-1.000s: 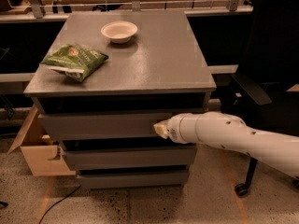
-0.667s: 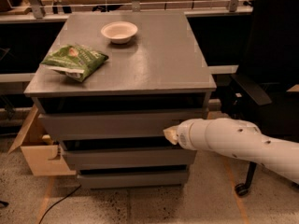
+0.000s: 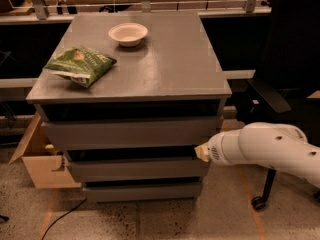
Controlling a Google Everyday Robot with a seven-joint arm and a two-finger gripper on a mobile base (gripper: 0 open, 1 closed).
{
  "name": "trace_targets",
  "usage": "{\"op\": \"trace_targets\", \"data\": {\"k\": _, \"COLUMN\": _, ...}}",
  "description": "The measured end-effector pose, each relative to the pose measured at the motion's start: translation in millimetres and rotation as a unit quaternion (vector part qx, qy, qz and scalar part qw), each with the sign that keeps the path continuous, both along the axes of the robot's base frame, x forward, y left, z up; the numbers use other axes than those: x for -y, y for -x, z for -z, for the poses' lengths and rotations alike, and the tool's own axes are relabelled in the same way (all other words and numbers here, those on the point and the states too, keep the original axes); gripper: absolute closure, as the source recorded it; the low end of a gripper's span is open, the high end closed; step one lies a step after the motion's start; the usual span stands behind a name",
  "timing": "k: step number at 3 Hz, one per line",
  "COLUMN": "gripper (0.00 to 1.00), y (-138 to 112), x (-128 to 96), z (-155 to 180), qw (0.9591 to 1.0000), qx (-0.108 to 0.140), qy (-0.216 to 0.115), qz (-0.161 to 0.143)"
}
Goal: Close top drawer
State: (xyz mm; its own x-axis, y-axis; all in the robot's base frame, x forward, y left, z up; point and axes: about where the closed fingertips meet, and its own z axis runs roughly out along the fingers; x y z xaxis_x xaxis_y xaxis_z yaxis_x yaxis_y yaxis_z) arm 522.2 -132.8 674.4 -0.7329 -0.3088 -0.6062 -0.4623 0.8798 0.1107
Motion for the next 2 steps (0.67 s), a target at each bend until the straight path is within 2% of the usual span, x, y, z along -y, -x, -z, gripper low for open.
{"op": "trace_targets", "data": {"k": 1, "gripper": 1.00, "y": 16.8, "x": 24.6, "z": 5.0, "qw": 0.9980, "qx": -0.057, "qy": 0.028, "qz": 0.006}}
{"op": "trace_targets", "data": {"k": 2, "gripper": 1.00, "y": 29.0, "x": 39.8, "z": 5.6, "qw": 0.9938, "qx": -0.100, "qy": 0.048, "qz": 0.005}}
